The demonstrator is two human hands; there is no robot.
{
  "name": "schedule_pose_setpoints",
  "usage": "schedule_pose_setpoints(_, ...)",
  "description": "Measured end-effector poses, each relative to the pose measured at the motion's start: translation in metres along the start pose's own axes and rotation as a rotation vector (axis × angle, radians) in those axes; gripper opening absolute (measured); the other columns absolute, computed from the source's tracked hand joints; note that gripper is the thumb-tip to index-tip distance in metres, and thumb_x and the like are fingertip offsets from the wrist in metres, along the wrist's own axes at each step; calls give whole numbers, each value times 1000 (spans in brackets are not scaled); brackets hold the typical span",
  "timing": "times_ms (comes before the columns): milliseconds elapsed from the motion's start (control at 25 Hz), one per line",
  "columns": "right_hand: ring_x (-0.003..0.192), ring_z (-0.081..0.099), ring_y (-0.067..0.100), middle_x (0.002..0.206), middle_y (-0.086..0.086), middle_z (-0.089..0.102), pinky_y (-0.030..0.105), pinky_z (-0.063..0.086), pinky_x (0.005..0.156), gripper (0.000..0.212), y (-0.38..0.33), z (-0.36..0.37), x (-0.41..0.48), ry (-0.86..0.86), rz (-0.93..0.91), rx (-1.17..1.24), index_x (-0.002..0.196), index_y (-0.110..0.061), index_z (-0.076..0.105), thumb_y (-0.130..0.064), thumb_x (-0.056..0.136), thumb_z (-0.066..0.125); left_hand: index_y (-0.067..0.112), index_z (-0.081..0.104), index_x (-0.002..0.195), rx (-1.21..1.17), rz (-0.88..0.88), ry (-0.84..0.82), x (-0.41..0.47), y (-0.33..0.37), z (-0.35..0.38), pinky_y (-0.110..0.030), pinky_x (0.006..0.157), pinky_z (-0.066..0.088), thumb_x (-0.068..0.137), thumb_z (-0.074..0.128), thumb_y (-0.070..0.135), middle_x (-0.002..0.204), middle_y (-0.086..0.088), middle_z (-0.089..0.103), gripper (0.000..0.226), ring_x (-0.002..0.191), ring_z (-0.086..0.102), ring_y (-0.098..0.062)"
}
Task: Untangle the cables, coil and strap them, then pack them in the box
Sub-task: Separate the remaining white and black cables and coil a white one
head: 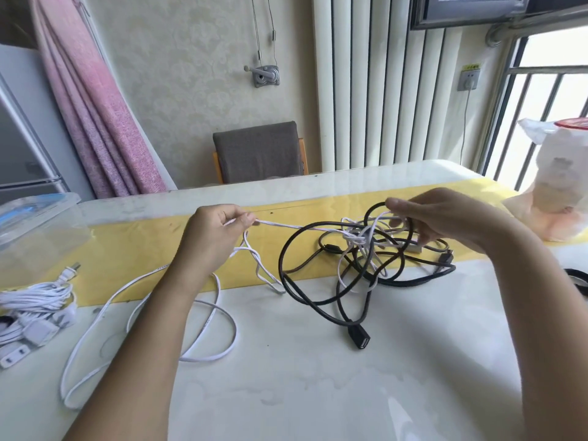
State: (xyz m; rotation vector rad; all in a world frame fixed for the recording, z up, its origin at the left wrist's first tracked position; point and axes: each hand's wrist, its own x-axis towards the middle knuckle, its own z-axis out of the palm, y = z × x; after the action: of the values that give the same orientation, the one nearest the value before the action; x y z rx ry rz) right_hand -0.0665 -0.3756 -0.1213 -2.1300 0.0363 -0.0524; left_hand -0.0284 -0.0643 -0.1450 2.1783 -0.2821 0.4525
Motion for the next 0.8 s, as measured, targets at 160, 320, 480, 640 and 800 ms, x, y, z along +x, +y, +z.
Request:
schedule_pose_setpoints(160,61,41,19,54,-2,48,31,31,62,76,-2,0,-4,34,34,-193,76,2,59,-73,72,51,22,67,80,65,-125,-521,-10,10,4,-24,67,42,95,55,17,61,10,59,20,62,54,-7)
schedule_pose_setpoints(320,57,33,15,56,-3,32,31,24,61,68,-10,3,-8,32,-97,-134,63,-9,58,-77,57,60,26,67,79,269,-12,-608,-23,30,13,-17,54,33,89,61,42,59,18,56,20,58,48,1)
schedule_pose_setpoints(480,43,28,4,41,-14,31,26,22,55,38,-17,19,-5,47,-158,44,69,-11,68,-47,82,65,29,60,99,540,225,-323,-28,38,24,-24,73,32,87,63,40,90,14,49,17,84,45,-6)
schedule_pose_setpoints(640,42,27,5,42,-13,32,21,24,48,28,-20,31,-2,41,-221,143,69,-11,65,-33,86,66,21,64,103,291,331,-342,-30,43,30,-17,76,37,84,62,4,91,13,57,25,81,51,-2)
schedule_pose_setpoints(800,56,41,10,59,0,54,18,34,54,16,-23,48,0,144,-332,257,73,-14,68,-26,84,70,20,71,93,125,266,-342,-36,52,35,-14,56,33,84,54,-1,64,13,56,29,59,46,-3)
